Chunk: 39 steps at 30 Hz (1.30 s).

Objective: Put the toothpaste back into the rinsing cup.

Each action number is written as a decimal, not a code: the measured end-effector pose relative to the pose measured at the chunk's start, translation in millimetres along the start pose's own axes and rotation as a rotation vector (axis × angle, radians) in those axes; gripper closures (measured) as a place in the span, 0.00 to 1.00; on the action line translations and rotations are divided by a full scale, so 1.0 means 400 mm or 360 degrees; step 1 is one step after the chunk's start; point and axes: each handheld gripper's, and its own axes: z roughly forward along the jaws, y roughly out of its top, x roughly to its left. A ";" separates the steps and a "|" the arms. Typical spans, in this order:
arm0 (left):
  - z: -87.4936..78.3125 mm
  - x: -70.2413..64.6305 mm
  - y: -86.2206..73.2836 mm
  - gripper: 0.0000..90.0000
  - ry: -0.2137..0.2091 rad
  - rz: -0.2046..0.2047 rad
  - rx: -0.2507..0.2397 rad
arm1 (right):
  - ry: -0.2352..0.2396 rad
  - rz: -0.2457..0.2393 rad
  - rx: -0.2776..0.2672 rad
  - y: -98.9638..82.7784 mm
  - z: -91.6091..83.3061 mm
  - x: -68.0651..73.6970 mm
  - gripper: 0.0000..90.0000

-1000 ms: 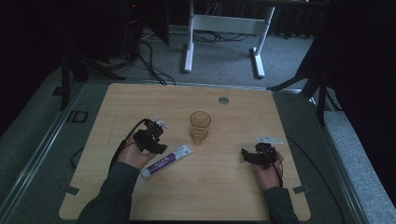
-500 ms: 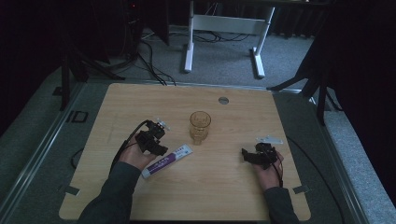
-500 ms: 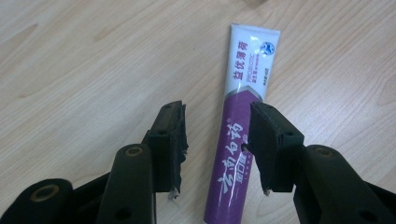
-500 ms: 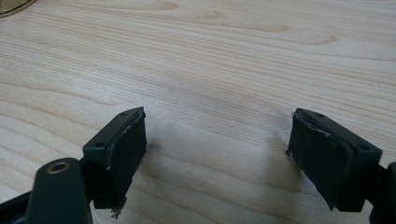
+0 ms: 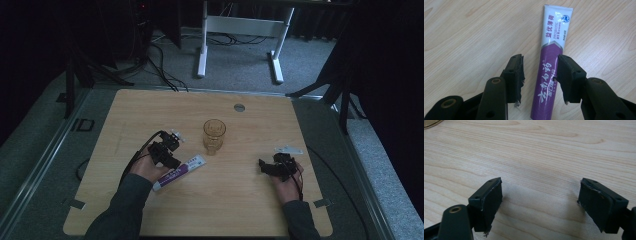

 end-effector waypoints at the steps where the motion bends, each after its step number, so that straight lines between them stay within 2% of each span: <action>1: 0.002 -0.001 0.001 0.63 0.0000 0.0002 0.0005 | 0.0000 0.0000 0.0000 0.000 0.000 0.000 0.21; 15: 0.017 -0.011 0.006 0.64 0.0011 0.0045 0.0079 | 0.0000 0.0001 0.0000 0.000 0.000 0.000 0.21; 24: 0.030 -0.016 0.010 0.66 -0.0007 0.0061 0.0130 | 0.0000 -0.0001 0.0000 0.000 0.000 0.000 0.21; 39: 0.048 -0.023 0.015 0.65 -0.0004 0.0086 0.0152 | 0.0000 0.0001 0.0000 0.000 0.000 0.000 0.21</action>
